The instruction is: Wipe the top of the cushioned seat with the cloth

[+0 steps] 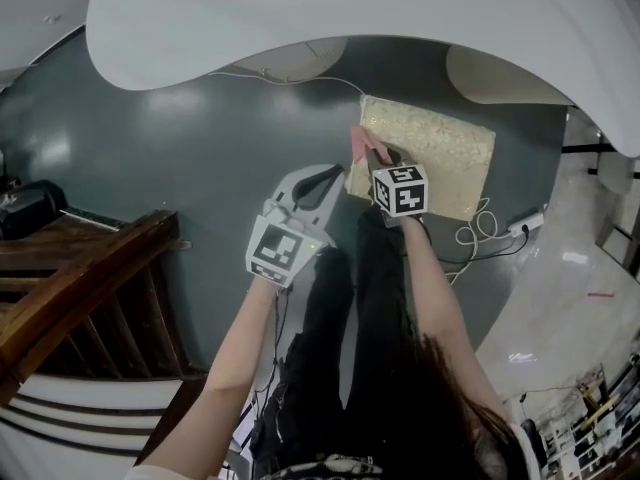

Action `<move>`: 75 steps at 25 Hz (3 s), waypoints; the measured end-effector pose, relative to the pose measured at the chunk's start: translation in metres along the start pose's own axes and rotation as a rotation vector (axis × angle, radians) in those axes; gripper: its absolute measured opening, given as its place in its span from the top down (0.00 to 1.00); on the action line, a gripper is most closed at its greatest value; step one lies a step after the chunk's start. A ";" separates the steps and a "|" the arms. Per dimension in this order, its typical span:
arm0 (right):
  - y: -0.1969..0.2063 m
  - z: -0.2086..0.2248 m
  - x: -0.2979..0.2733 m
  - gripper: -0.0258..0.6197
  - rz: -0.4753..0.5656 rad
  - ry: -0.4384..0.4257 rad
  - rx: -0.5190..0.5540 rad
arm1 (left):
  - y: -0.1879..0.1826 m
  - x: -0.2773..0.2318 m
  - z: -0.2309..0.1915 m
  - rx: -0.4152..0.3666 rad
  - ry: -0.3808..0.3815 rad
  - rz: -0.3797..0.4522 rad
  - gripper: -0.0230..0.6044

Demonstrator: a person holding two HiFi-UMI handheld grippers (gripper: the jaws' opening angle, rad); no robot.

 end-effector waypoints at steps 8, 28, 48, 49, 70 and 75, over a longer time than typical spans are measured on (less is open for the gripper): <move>0.023 0.017 -0.004 0.94 -0.052 0.065 -0.039 | 0.008 0.006 0.000 0.011 0.008 -0.001 0.95; 0.066 0.162 0.119 0.94 -0.047 0.320 -0.143 | -0.008 -0.055 0.068 -0.046 0.170 -0.033 0.95; 0.107 0.229 0.200 0.94 -0.068 0.461 -0.227 | -0.019 -0.085 0.117 -0.104 0.265 -0.067 0.95; 0.108 0.229 0.203 0.94 -0.065 0.463 -0.227 | -0.018 -0.084 0.118 -0.103 0.265 -0.069 0.95; 0.079 0.001 0.063 0.94 -0.003 0.044 -0.053 | 0.029 -0.007 0.069 -0.131 0.202 -0.108 0.95; 0.096 -0.012 0.037 0.94 -0.055 0.023 -0.051 | 0.040 -0.004 0.067 -0.119 0.189 -0.122 0.95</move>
Point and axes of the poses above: the fingertips, and each gripper's own axes: x backward along the fingers, z to its right, y out of its underside, the point moved 3 cm from there along x, backward along the fingers, and after that the axes turned 2 degrees about -y, right-handed, at the moved point
